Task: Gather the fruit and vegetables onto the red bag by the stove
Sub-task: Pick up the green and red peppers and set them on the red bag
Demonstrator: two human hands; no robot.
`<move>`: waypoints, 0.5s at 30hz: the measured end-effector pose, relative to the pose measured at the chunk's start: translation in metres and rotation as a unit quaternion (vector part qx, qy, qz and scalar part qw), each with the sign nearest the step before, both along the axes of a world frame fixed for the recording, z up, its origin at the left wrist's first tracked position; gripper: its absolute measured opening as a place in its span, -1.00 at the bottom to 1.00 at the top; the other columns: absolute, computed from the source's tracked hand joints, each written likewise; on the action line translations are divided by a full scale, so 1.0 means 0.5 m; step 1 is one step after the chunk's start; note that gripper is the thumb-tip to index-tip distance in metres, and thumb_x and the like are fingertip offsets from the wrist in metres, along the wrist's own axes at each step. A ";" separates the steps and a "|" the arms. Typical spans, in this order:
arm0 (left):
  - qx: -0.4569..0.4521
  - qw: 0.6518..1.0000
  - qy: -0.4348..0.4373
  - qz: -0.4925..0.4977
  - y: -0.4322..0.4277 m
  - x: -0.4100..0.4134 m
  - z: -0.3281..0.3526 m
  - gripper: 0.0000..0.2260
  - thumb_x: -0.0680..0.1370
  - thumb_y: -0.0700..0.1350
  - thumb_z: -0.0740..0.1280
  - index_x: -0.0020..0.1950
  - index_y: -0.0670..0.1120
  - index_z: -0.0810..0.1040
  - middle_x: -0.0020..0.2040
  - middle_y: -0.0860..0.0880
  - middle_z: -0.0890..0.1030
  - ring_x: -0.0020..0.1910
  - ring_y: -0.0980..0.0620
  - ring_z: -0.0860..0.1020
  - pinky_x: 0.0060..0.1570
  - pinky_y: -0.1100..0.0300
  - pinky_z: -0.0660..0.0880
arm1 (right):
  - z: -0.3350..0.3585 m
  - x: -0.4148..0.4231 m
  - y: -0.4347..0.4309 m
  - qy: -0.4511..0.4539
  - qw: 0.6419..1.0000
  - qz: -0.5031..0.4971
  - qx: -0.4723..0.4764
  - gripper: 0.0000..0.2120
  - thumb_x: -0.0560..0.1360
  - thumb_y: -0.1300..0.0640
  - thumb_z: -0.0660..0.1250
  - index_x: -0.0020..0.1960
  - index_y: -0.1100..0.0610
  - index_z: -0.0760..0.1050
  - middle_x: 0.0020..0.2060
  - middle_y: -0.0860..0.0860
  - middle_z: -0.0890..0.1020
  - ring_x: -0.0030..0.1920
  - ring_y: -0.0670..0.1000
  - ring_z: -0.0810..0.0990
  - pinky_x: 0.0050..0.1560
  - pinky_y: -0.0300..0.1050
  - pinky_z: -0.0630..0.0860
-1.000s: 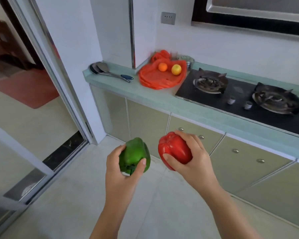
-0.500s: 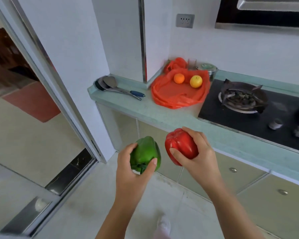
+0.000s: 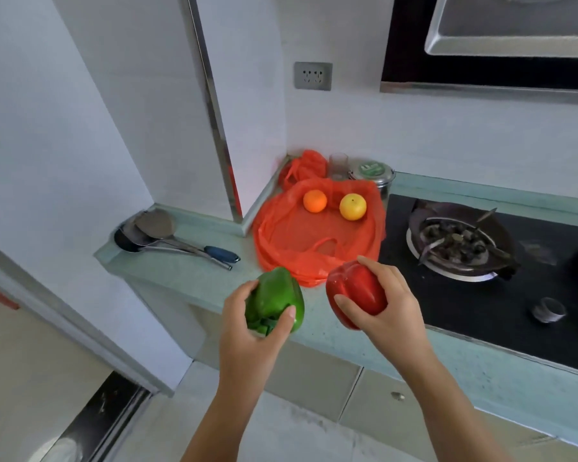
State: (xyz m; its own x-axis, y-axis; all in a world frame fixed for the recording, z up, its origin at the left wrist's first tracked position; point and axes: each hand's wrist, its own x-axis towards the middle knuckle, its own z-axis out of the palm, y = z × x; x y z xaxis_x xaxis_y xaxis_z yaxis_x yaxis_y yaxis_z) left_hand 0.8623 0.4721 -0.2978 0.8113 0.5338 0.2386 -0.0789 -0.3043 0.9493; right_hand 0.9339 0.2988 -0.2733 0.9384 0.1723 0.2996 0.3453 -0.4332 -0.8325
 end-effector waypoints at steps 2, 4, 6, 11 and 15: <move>-0.002 1.000 0.005 -0.012 0.022 0.046 -0.007 -0.53 0.35 -0.03 0.51 0.20 0.05 0.44 0.13 0.04 0.49 0.05 0.25 0.49 -0.06 0.45 0.43 | -0.007 0.035 0.009 0.015 1.000 -0.010 -0.005 -0.43 0.30 -0.03 0.48 0.25 -0.13 0.37 0.04 -0.23 0.41 0.11 -0.06 0.45 0.13 -0.10 0.47; -0.003 1.000 0.005 -0.025 0.041 0.092 -0.012 -0.54 0.30 0.06 0.47 0.15 0.15 0.43 0.12 0.09 0.49 0.04 0.27 0.49 -0.06 0.45 0.43 | -0.017 0.069 0.019 0.025 0.999 -0.027 -0.006 -0.43 0.29 -0.03 0.48 0.25 -0.11 0.38 0.07 -0.17 0.42 0.09 -0.06 0.45 0.12 -0.08 0.48; -0.006 0.999 0.004 -0.035 0.062 0.141 -0.020 -0.55 0.25 0.16 0.44 0.10 0.23 0.41 0.10 0.12 0.49 0.03 0.28 0.49 -0.07 0.46 0.42 | -0.027 0.105 0.034 0.032 0.999 -0.041 -0.011 -0.42 0.29 -0.03 0.49 0.26 -0.10 0.38 0.07 -0.15 0.42 0.09 -0.05 0.45 0.11 -0.09 0.47; -0.003 0.997 0.006 -0.074 0.118 0.274 -0.048 -0.56 0.27 0.10 0.45 0.11 0.20 0.41 0.12 0.13 0.48 0.06 0.29 0.47 -0.08 0.51 0.39 | -0.046 0.209 0.086 0.042 0.996 -0.071 -0.028 -0.41 0.30 -0.02 0.49 0.28 -0.07 0.38 0.07 -0.14 0.42 0.11 -0.03 0.45 0.13 -0.11 0.44; 0.018 0.994 0.006 -0.105 0.173 0.389 -0.057 -0.55 0.26 0.22 0.39 0.11 0.23 0.40 0.11 0.20 0.47 0.09 0.28 0.46 -0.05 0.48 0.39 | -0.054 0.300 0.146 0.049 0.994 -0.089 -0.039 -0.40 0.30 -0.04 0.49 0.29 -0.04 0.38 0.09 -0.13 0.43 0.16 -0.04 0.42 0.20 -0.05 0.41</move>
State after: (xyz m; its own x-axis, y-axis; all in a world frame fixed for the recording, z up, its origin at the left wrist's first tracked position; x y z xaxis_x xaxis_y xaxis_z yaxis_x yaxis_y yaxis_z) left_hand 1.0567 0.5585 -0.3261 0.9068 0.3440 0.2436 -0.1325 -0.3159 0.9395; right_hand 1.0837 0.3717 -0.3003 0.9801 0.0194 0.1978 0.1761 -0.5454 -0.8195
